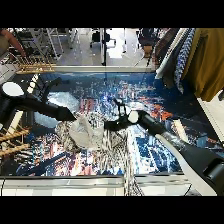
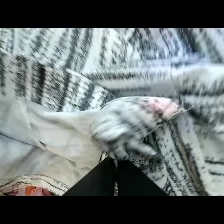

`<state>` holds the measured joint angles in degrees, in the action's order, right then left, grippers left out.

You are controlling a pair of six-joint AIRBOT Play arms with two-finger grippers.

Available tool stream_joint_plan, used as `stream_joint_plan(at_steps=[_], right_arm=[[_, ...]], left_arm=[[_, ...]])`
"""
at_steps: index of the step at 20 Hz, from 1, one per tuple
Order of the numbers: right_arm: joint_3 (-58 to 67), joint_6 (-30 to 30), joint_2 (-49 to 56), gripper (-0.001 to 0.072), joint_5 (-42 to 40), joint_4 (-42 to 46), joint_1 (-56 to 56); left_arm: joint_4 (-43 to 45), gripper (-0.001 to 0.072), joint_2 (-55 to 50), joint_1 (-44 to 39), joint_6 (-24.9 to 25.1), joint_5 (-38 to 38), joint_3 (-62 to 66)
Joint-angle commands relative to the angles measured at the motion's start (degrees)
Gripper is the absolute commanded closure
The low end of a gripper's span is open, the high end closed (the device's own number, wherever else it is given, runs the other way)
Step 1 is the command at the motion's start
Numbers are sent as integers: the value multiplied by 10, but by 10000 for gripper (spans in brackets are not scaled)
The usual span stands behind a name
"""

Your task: Fold the clothes and pants, and hang the long-sleeved shirts on hangers.

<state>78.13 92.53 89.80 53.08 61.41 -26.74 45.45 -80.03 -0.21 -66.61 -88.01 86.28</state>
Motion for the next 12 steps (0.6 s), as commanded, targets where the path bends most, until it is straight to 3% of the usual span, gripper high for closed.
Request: stream_joint_plan(at_steps=[1, 3, 5, 7, 8, 10, 12], right_arm=[[152, -22, -26, 692, 159, 61, 26], [271, -23, -58, 692, 225, 85, 32], [362, -32, -85, 692, 239, 88, 28], [383, -33, -98, 693, 222, 89, 17], [379, -33, -95, 692, 221, 89, 7], [351, -33, -79, 692, 212, 89, -14], [326, -35, -52, 692, 210, 89, -35]], left_arm=[[-27, 690, 0, 44, -3, 2, 39], [-104, 690, 0, 80, -11, 3, 68], [-180, 690, 3, 102, -11, 2, 73], [-188, 689, 4, 100, -10, -1, 73], [-179, 649, 4, 92, -7, 1, 70], [-118, 223, 3, 79, -7, 3, 68], [13, 187, 3, 86, -45, -4, 68]])
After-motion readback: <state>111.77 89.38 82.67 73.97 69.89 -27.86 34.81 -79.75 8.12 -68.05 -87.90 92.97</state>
